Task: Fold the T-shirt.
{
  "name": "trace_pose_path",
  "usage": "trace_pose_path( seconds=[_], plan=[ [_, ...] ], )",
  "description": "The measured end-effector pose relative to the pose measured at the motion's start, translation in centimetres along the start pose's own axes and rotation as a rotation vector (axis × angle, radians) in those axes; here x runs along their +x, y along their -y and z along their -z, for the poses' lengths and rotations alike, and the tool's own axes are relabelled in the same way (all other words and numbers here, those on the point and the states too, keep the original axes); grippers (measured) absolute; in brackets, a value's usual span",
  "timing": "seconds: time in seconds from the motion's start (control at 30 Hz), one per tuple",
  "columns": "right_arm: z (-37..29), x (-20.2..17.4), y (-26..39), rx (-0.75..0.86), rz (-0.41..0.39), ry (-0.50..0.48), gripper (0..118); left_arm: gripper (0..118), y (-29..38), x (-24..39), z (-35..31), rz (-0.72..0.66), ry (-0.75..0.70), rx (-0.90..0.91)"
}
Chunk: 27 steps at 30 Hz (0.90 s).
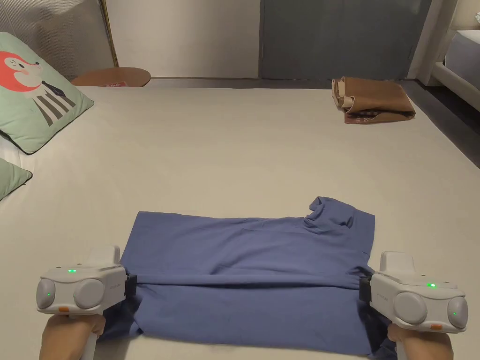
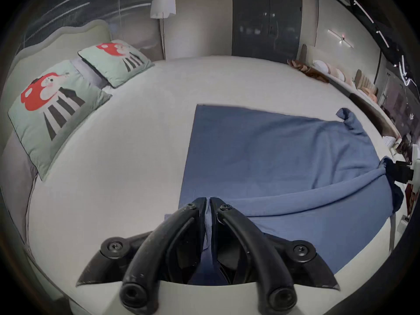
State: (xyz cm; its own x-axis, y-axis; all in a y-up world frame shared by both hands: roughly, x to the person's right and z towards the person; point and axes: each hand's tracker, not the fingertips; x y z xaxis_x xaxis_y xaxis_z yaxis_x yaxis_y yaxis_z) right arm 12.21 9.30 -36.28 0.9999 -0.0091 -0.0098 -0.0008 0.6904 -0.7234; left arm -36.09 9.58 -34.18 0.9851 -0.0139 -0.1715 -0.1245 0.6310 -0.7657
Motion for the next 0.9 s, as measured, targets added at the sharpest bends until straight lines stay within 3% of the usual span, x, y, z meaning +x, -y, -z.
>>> trace_pose_path(
  seconds=[0.17,0.2,0.27,0.3,0.33,0.37,0.57,0.7,0.8,0.87,0.9],
  plan=[
    [-1.1,0.1,0.1,0.003,0.009,0.003,9,6,0.2,-0.3,0.1,-0.059,0.009,0.017],
    [-2.0,0.1,-0.2,0.012,0.005,0.01,16,17,-0.2,-0.4,-0.5,-0.102,0.013,0.018],
    [-4.7,0.1,-0.6,0.105,-0.015,0.041,59,72,-0.7,-0.1,-2.1,-0.113,0.016,0.043],
    [-6.8,-0.3,-1.1,0.159,-0.022,0.037,78,93,-0.9,0.2,-3.2,-0.118,0.025,0.084],
    [-8.5,-0.3,-1.4,0.218,-0.025,0.022,98,105,-1.0,0.3,-4.8,-0.101,0.04,0.142],
    [-10.5,-0.4,-1.6,0.289,-0.026,0.01,104,106,-1.2,0.8,-6.4,-0.087,0.052,0.202],
    [-20.0,-1.7,-2.1,0.611,-0.067,0.051,105,106,-1.0,3.7,-17.2,-0.011,0.07,0.611],
    [-24.5,-2.9,-0.6,0.724,-0.093,0.103,105,106,0.9,4.7,-22.6,-0.029,0.058,0.797],
    [-26.1,-3.6,0.9,0.752,-0.099,0.123,103,105,2.4,4.6,-24.0,-0.024,0.026,0.829],
    [-26.4,-3.7,1.6,0.768,-0.086,0.098,84,86,3.3,4.6,-24.4,-0.009,0.01,0.844],
    [-26.6,-3.8,1.9,0.768,-0.082,0.088,67,66,3.8,4.5,-24.5,0.008,0.007,0.854]
  ],
)
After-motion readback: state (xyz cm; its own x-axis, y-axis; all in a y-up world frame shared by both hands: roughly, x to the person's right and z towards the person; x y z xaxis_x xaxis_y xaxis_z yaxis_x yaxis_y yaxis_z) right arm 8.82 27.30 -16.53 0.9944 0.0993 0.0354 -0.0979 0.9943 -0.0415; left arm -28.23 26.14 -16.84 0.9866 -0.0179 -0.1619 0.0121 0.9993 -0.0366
